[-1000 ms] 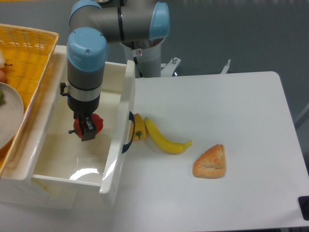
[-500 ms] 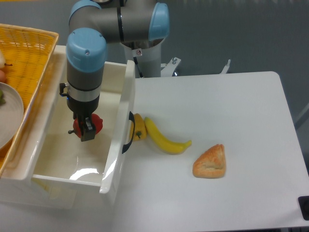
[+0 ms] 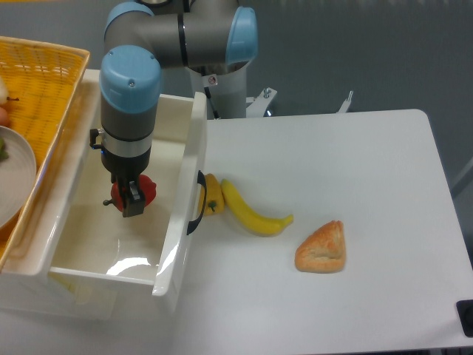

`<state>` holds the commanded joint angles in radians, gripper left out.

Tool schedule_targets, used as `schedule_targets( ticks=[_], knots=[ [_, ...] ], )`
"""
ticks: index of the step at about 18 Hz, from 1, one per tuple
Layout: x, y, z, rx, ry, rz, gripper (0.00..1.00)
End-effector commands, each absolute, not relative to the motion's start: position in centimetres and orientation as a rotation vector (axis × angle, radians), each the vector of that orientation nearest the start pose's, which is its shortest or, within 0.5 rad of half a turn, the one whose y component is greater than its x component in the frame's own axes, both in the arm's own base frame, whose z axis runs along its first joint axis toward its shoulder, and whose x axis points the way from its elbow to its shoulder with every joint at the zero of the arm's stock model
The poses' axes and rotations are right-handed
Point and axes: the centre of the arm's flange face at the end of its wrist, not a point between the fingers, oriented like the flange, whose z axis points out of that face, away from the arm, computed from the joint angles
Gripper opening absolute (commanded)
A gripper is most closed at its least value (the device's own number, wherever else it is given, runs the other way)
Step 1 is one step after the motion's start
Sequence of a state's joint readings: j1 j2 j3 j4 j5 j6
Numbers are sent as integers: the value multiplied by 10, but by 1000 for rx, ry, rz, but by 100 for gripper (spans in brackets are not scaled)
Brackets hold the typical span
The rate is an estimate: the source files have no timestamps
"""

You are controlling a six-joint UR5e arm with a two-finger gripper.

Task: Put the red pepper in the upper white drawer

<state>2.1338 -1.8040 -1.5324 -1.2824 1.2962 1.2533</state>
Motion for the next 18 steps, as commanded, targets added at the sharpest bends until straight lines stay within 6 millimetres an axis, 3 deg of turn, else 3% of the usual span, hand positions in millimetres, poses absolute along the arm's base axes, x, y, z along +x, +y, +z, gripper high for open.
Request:
schedule_targets(
  ticks=[5, 12, 18],
  knots=[
    [-180, 585, 415, -2687, 988, -137, 79],
    [-180, 584, 418, -2685, 984, -130, 90],
    [-183, 582, 419, -2686, 978, -127, 91]
  ],
)
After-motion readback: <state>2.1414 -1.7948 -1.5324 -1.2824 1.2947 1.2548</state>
